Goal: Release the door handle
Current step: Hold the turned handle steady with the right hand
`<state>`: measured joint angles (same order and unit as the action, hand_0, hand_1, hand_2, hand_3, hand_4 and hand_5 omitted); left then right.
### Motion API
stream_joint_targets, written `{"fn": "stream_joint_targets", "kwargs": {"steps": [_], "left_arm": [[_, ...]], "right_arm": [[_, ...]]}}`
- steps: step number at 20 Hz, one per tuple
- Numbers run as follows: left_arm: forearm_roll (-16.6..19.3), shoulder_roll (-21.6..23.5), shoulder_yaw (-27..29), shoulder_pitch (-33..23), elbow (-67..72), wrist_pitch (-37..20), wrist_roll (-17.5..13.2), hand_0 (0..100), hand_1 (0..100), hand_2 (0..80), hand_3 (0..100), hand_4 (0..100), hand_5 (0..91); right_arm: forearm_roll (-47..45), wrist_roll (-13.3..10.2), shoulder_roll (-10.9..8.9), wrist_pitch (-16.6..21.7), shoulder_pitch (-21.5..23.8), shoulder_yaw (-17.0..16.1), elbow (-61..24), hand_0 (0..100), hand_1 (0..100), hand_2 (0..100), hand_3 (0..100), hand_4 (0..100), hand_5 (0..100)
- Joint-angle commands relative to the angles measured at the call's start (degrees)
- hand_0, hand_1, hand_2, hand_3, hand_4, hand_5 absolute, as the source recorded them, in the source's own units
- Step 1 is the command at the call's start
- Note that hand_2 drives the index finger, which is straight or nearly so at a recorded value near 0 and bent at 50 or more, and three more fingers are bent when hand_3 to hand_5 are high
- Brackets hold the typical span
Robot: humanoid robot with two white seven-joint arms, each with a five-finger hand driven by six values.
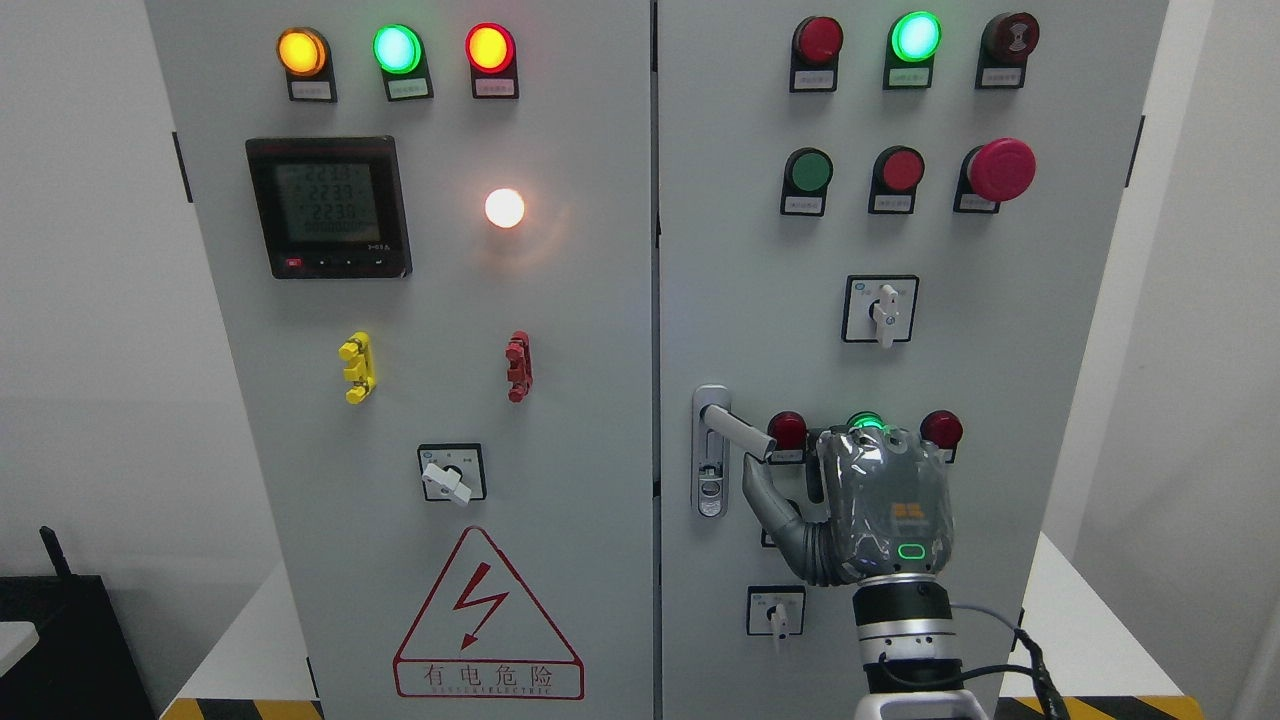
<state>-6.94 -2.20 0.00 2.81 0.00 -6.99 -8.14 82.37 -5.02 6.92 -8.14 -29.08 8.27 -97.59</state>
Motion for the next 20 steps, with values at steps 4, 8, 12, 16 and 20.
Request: {"fn": "stream_joint_targets", "kwargs": {"steps": [4,8,12,16,20], "left_arm": [[0.0,0.0,0.6,0.0,1.0,0.0,0.0,12,39,0.0,0,0,0.0],[0.0,0.0,0.6,0.0,1.0,0.0,0.0,12,39,0.0,0,0,0.0],[0.0,0.0,0.6,0.0,1.0,0.0,0.0,12,39,0.0,0,0,0.0],[0.0,0.0,0.6,0.0,1.0,0.0,0.0,12,39,0.0,0,0,0.0],[0.0,0.0,0.6,0.0,1.0,0.0,0.0,12,39,0.0,0,0,0.0]], "right_arm": [[0.0,0.0,-0.07,0.1,-0.1,-0.4,0.0,41,8,92,100,91,94],[0.0,0.0,-0.07,0.0,-0.4,-0.4,-0.1,41,8,92,100,91,94],[0.0,0.0,-0.07,0.1,-0.5,-0.4,0.0,41,8,92,100,91,94],[0.0,0.1,-0.07,0.1,-0.5,-0.5,0.0,42,8,92,100,91,94],[-0.1,0.0,-0.07,0.1,-0.7,-0.9,0.0,42,8,92,100,91,94]]}}
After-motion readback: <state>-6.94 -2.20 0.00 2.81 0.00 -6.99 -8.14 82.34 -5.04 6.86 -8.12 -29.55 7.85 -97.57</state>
